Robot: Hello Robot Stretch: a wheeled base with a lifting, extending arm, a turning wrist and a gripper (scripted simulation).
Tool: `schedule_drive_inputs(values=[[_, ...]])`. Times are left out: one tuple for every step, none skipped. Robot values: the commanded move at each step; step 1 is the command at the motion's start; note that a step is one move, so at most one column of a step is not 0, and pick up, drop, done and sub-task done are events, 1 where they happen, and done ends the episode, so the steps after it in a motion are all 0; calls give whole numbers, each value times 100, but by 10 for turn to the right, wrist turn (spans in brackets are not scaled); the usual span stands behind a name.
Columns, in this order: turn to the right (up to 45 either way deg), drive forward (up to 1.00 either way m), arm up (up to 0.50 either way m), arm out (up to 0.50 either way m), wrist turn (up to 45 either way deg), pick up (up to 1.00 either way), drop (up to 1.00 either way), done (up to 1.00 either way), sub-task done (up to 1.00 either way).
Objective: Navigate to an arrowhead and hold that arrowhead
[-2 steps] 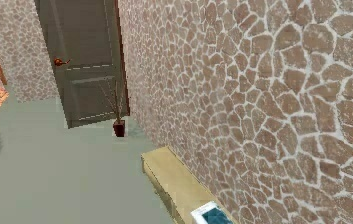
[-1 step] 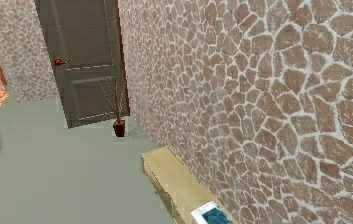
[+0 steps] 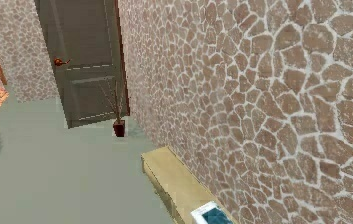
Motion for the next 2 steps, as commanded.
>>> schedule_drive_inputs(values=[[0, 0, 0, 0, 450, 0, 0, 0, 0], [0, 0, 0, 0, 450, 0, 0, 0, 0]])
